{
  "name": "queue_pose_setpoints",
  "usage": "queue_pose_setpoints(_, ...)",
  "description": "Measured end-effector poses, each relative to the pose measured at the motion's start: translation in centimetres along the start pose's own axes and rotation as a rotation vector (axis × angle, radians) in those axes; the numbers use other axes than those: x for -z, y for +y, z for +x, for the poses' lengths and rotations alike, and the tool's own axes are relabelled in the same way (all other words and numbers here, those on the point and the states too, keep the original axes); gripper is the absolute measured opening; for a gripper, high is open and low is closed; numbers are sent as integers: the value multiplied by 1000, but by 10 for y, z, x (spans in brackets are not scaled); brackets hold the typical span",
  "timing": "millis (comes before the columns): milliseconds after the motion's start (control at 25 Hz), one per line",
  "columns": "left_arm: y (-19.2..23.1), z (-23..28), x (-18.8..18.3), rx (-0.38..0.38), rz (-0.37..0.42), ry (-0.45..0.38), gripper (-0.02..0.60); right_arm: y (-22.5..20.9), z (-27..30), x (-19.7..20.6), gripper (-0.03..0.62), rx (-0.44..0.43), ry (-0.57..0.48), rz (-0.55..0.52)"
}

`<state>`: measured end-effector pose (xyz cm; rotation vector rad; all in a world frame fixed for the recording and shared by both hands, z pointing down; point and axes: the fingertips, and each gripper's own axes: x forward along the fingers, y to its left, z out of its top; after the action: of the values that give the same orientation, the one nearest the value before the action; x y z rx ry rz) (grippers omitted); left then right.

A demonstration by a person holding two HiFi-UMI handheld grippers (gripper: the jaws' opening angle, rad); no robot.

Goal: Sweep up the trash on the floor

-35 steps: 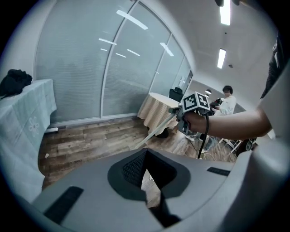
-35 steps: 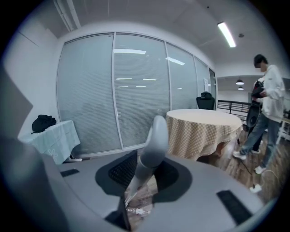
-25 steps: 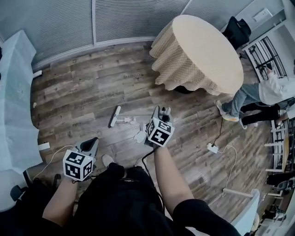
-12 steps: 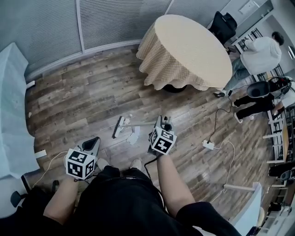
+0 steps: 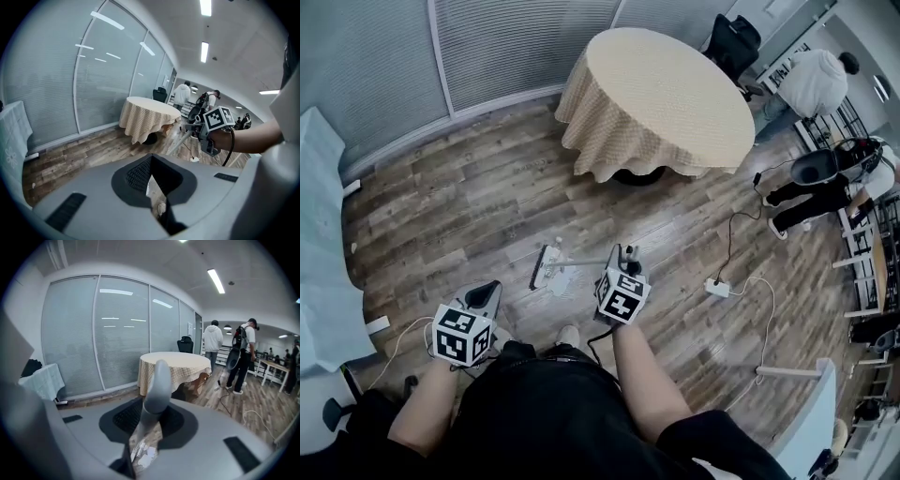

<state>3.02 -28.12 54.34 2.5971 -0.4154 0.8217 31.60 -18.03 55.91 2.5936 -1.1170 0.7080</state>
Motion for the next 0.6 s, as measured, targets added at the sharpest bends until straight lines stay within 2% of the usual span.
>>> queue_pose_setpoints(320, -25, 15, -17, 1, 27, -13, -5, 12, 0, -9, 98, -112, -9, -25)
queue_pose_setpoints(600, -21, 14, -29, -73, 26, -57, -5, 87, 7, -28, 95, -272, -47, -100)
